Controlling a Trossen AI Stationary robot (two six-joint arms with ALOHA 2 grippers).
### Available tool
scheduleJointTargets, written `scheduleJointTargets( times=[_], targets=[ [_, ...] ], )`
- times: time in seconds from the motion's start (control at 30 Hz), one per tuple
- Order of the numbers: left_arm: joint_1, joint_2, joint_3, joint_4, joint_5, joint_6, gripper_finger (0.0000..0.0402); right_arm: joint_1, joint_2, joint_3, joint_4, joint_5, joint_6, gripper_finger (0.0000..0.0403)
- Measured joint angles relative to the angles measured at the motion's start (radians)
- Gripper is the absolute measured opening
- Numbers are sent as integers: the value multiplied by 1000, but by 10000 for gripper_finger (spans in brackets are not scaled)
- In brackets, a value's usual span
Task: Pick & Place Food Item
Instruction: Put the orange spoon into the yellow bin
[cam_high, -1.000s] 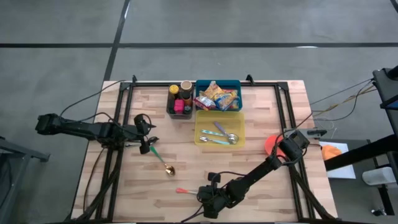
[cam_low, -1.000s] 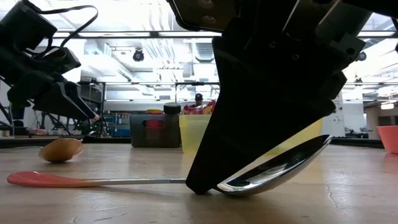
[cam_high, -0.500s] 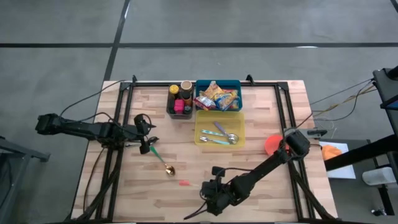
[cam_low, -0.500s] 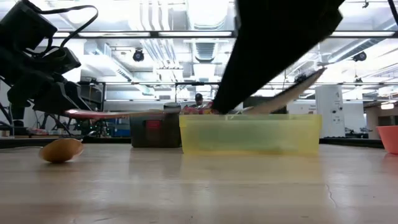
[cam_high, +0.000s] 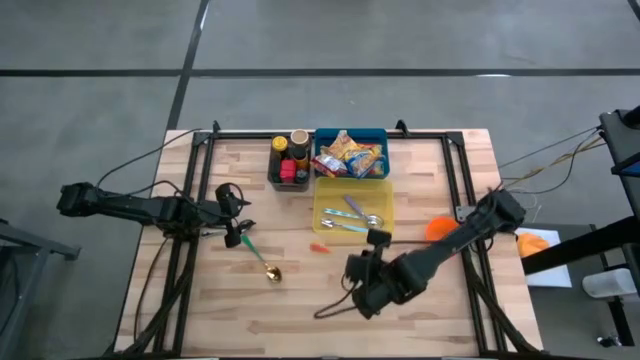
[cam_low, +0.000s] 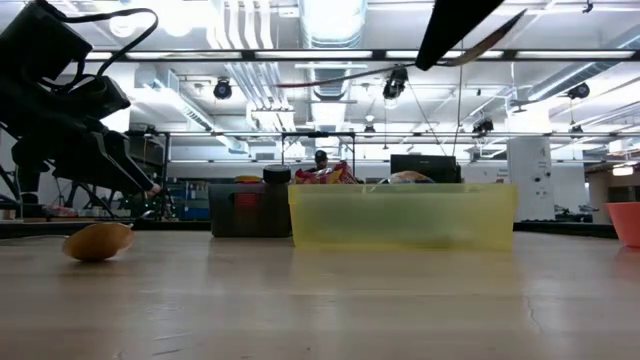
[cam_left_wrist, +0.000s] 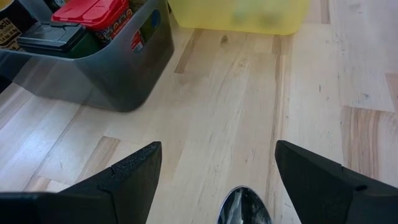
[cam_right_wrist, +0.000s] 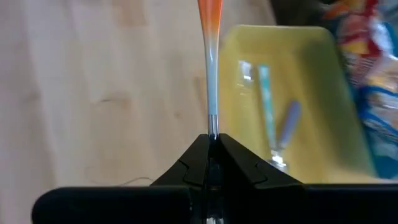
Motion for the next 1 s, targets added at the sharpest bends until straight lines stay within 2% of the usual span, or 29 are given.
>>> scheduleJointTargets(
  times=[0.33,0.53,0.8,1.0],
  targets=[
    [0,0,0,0,0,0,317,-150,-70,-5,-109,0,-90,24],
    [0,0,0,0,0,0,316,-249,-70,-26,-108,-8,-118,24],
    [0,0,0,0,0,0,316,-358,-70,-110,-103,-85,-186,24],
    [0,0,0,0,0,0,316,-424,-70,-196,-23,-112,-248,24]
  ],
)
